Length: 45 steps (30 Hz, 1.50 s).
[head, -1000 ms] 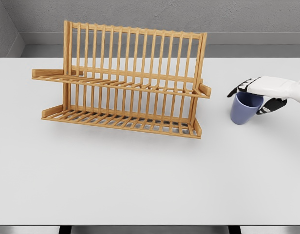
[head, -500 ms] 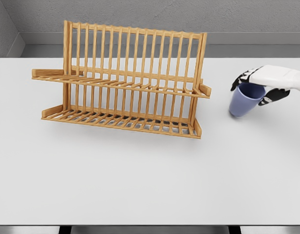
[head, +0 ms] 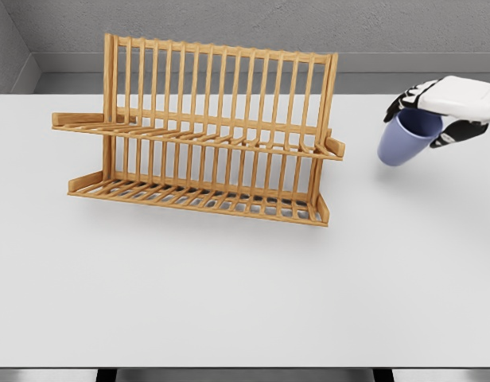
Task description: Right arm put cup on second shelf
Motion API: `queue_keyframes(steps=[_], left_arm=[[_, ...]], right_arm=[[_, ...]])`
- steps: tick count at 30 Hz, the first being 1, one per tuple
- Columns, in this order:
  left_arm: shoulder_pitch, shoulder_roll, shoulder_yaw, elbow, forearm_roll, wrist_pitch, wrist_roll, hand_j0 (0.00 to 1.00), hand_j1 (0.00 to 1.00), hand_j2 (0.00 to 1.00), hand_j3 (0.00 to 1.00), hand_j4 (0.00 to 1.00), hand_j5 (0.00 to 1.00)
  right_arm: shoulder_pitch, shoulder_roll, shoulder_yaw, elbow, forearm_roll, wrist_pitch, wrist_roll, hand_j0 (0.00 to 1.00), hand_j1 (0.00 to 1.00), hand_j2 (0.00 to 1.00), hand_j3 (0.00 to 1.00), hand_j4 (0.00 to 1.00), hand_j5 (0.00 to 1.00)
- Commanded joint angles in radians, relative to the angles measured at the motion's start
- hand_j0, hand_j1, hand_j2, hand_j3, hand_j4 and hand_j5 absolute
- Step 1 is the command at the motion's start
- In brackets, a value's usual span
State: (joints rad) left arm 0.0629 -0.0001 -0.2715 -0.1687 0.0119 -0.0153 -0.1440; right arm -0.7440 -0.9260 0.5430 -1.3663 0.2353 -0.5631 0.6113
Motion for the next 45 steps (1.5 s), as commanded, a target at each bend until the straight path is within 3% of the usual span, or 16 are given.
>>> queue_keyframes(steps=[1,11,37,45], left_arm=[[0.0,0.0,0.0,0.0,0.0,0.0,0.0,1.0,1.0,1.0,1.0,1.0,1.0],[0.0,0.0,0.0,0.0,0.0,0.0,0.0,1.0,1.0,1.0,1.0,1.0,1.0],[0.0,0.0,0.0,0.0,0.0,0.0,0.0,1.0,1.0,1.0,1.0,1.0,1.0],[0.0,0.0,0.0,0.0,0.0,0.0,0.0,1.0,1.0,1.0,1.0,1.0,1.0]], right_arm=[[0.0,-0.002,-0.012,-0.007,-0.005,0.002,0.0,0.71,0.71,0.71,0.71,0.71,0.71],[-0.038,0.001,-0.012,-0.02,-0.005,-0.001,0.0,0.71,0.71,0.71,0.71,0.71,0.71],[-0.063,0.013,-0.046,-0.333,-0.005,0.005,0.0,0.67,0.67,0.67,0.67,0.67,0.67],[-0.072,0.016,-0.044,-0.387,-0.005,0.0,0.0,0.67,0.67,0.67,0.67,0.67,0.67]])
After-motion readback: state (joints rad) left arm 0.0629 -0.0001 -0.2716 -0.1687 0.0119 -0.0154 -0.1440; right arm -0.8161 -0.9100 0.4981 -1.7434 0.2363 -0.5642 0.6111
